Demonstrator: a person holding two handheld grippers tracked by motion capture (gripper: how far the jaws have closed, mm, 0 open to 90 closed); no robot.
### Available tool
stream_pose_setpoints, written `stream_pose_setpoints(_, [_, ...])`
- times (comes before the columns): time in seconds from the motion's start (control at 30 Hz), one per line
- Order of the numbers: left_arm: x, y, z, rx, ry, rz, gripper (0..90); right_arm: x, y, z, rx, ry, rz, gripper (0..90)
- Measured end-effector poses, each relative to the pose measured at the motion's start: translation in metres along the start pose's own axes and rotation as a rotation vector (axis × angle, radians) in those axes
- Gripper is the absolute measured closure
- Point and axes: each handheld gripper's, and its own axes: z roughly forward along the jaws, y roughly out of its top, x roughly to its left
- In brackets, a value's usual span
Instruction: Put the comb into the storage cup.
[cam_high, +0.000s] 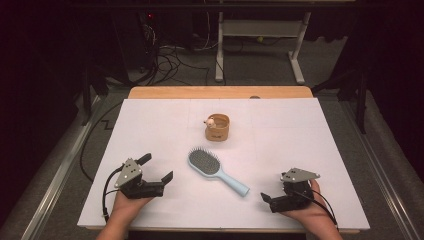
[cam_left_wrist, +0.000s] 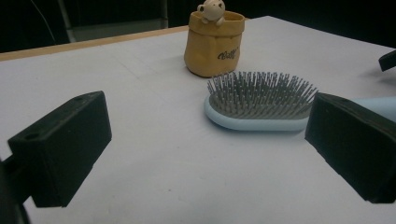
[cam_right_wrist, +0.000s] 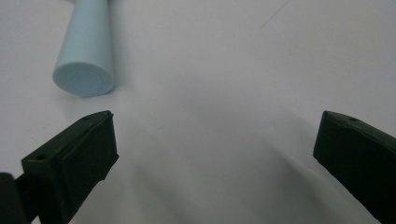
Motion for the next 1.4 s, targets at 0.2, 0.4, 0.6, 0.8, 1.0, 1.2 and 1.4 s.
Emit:
stream_pose_setpoints(0.2, [-0.001, 0.001, -0.001, -0.001, -0.011, -0.003, 1.1, 0.008, 0.004, 0.002, -0.014, 0.027, -0.014, 0.1])
stream_pose_setpoints(0.4, [0.0, 0.001, -0.002, -0.016, 0.017, 0.015, 0.1, 0.019, 0.01, 0.009, -0.016, 0.052, -0.038, 0.2])
stream_pose_setpoints(0.6, [-0.001, 0.002, -0.002, -0.032, 0.028, 0.023, 0.0, 0.029, 0.017, 0.015, -0.018, 0.075, -0.054, 0.1])
stream_pose_setpoints(0.8, [-0.002, 0.001, -0.001, -0.029, 0.027, 0.037, 0.0, 0.036, 0.03, 0.026, -0.018, 0.079, -0.068, 0.2])
stream_pose_setpoints(1.0, [-0.003, 0.001, -0.001, -0.03, 0.032, 0.04, 0.0, 0.043, 0.047, 0.039, 0.008, 0.106, -0.085, 0.1])
stream_pose_setpoints(1.2, [-0.002, 0.0, -0.001, -0.032, 0.026, 0.033, 0.0, 0.049, 0.064, 0.054, 0.037, 0.116, -0.117, 0.1])
stream_pose_setpoints(1.4, [-0.002, 0.0, 0.0, -0.027, 0.021, 0.034, 0.0, 0.056, 0.078, 0.064, 0.057, 0.123, -0.165, 0.2])
